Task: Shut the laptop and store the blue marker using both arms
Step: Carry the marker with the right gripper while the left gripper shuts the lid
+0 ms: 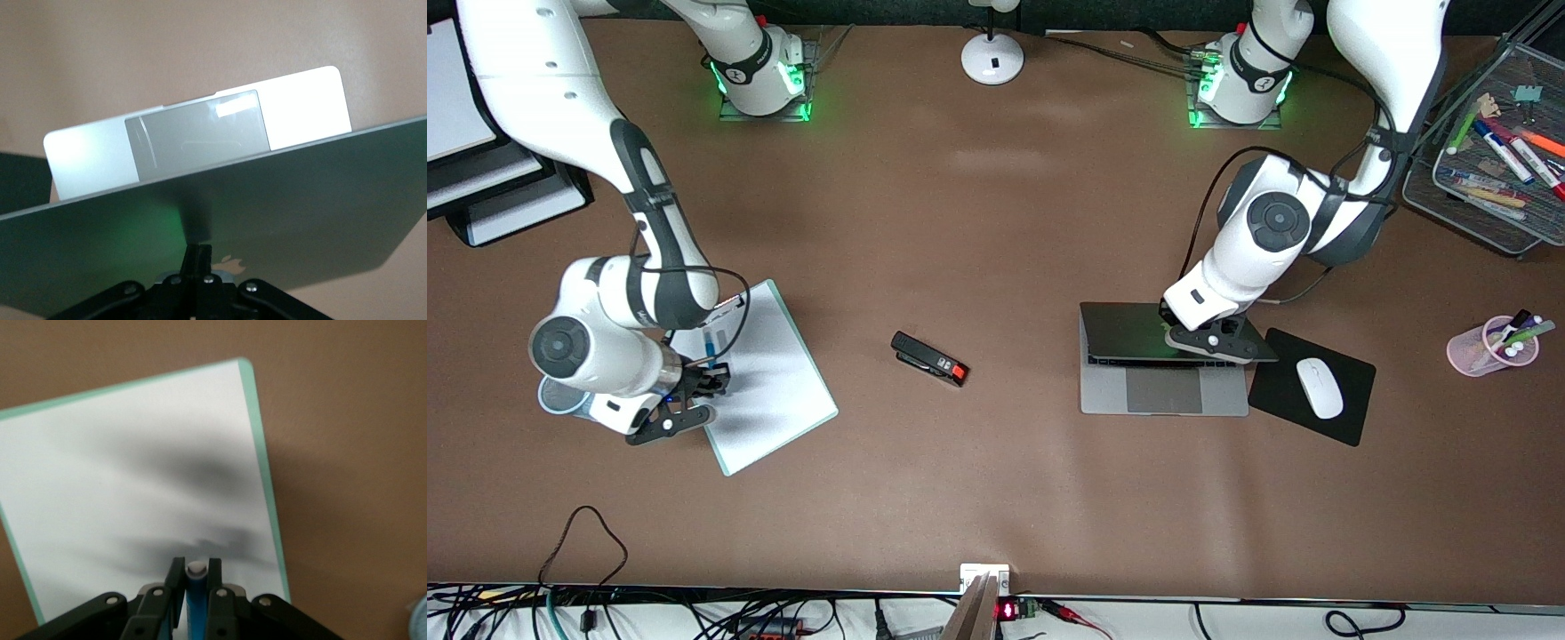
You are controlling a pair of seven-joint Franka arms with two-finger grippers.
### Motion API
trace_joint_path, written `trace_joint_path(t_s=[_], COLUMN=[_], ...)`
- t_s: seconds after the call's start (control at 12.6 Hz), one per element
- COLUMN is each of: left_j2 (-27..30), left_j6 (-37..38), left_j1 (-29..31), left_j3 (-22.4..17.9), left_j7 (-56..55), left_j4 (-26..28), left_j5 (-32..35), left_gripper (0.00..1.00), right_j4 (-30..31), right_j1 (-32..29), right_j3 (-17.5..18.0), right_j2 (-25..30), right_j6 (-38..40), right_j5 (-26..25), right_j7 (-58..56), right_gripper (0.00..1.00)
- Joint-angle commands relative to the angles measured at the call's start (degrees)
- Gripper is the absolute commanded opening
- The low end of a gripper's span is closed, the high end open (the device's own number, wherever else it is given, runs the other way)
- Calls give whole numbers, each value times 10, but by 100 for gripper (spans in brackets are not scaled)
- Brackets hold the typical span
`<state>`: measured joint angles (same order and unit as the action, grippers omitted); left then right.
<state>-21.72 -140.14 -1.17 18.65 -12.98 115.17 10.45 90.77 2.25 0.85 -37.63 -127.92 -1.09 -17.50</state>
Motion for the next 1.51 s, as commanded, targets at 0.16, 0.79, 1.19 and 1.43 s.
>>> trace_joint_path(t_s=[0.16, 0.79, 1.19, 1.43], left_j2=[-48, -109, -137, -147], left_j6=[-66, -141, -173, -181], left_j1=[6, 13, 18, 19], left_j3=[-5, -8, -8, -9], left_j7=[6, 6, 6, 6], left_j4=[-29, -51, -61, -63], left_j5=[21, 63, 82, 92], left_gripper=[0, 0, 0, 0], right_j4=[13, 7, -2, -22], right_j1=[-13, -93, -130, -166], right_j3=[4, 3, -2, -2], right_j2=[82, 135, 191, 192], right_j6=[19, 66, 110, 202], right_j5=[5, 187, 274, 364], right_j7=[-104, -442, -701, -819], right_gripper=[0, 0, 0, 0])
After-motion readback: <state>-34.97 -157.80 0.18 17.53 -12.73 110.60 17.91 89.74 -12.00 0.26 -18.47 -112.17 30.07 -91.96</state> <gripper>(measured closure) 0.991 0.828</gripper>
